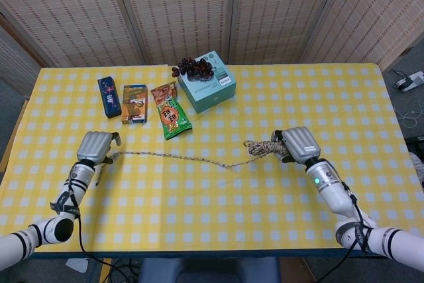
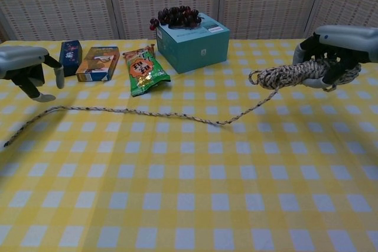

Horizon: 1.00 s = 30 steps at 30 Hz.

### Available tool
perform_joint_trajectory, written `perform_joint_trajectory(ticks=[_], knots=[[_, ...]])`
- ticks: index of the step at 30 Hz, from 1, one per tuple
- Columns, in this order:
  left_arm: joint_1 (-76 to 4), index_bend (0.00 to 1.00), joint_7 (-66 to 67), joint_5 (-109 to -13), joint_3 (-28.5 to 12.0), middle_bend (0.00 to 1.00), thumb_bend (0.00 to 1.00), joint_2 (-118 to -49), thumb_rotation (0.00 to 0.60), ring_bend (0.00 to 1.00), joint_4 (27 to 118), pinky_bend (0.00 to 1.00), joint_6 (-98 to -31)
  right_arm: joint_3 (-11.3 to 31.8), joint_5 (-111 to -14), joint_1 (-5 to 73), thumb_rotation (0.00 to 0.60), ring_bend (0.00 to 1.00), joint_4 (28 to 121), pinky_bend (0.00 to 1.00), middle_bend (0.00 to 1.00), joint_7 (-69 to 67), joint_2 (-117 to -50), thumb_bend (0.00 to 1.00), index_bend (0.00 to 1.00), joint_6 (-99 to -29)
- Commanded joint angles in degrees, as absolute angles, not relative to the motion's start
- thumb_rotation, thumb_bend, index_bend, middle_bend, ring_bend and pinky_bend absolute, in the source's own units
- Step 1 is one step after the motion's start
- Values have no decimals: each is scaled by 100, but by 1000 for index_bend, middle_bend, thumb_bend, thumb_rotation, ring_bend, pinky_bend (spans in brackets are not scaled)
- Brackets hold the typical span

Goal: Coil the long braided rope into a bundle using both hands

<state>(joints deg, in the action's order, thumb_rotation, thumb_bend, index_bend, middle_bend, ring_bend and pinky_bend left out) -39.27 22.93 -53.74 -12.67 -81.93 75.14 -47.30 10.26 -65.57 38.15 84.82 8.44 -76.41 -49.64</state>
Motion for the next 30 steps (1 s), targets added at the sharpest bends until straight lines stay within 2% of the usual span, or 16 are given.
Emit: perform_joint_trajectory(ticks=[1, 30], knots=[[-4000, 573, 2350, -5231, -1222, 1000, 309, -8333, 600, 1000, 7372, 1000, -4730, 1021, -6534, 3837, 600, 541, 8478, 585, 667, 831, -7626, 533, 738, -4923], [-4197, 615, 2244, -4988, -1042, 1000, 309, -9161, 600, 1000, 6150, 1000, -4615, 925, -6353, 3911, 600, 548, 8474, 585, 668, 923, -7625, 534, 743, -4885]])
